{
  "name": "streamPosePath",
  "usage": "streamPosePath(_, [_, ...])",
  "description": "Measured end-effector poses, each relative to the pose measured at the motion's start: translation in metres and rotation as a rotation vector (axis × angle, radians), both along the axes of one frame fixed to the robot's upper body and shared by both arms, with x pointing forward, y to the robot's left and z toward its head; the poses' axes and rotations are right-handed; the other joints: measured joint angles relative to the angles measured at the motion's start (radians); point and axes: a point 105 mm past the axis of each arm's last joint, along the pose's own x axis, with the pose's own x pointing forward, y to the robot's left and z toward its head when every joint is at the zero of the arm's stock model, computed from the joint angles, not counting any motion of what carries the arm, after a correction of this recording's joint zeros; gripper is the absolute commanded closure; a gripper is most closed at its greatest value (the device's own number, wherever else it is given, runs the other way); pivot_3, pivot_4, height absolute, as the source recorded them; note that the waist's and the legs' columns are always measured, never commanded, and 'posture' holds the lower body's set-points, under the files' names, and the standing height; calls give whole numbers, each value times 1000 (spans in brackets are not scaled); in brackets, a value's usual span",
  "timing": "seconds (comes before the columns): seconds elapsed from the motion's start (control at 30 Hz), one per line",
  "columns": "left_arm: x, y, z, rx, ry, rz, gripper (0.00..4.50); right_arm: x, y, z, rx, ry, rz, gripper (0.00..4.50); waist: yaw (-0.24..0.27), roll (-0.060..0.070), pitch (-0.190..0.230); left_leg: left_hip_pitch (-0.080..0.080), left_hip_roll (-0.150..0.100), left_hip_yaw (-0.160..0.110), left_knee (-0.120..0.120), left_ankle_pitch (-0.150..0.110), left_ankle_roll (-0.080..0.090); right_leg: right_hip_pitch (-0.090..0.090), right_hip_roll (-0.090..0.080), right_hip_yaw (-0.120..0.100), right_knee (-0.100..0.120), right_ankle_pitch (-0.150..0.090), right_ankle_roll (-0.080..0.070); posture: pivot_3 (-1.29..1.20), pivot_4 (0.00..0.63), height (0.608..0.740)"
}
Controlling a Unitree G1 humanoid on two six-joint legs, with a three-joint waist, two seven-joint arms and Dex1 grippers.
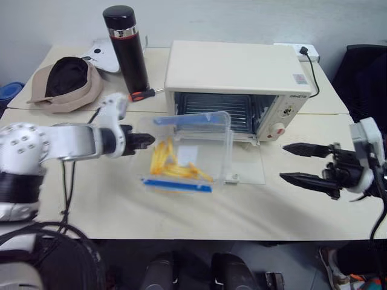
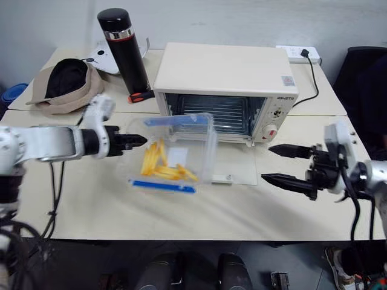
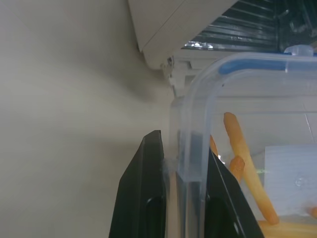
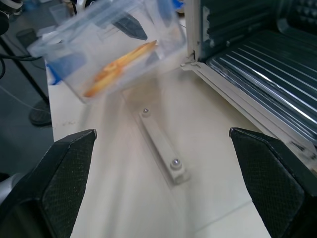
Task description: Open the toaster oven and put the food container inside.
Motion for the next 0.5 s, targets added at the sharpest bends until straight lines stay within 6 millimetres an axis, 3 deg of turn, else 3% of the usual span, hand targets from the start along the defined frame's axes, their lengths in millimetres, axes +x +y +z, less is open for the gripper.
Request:
streamPosePath(0.23, [27,-30,-4,25,49,2,4306,-17,-1,-7,-31,3,-68,0,10,-1,1,-1,0,-1,1,1,0,0,0,-1,-1,0,0,0,150,740])
streamPosePath(0.5, [35,-39,1,-44,77,11,1857,-17,-4,-10,-15,-9,-143,0,5,-1,1,0,0,-1,1,2,-2,0,1,-1,0,0,0,0,150,740])
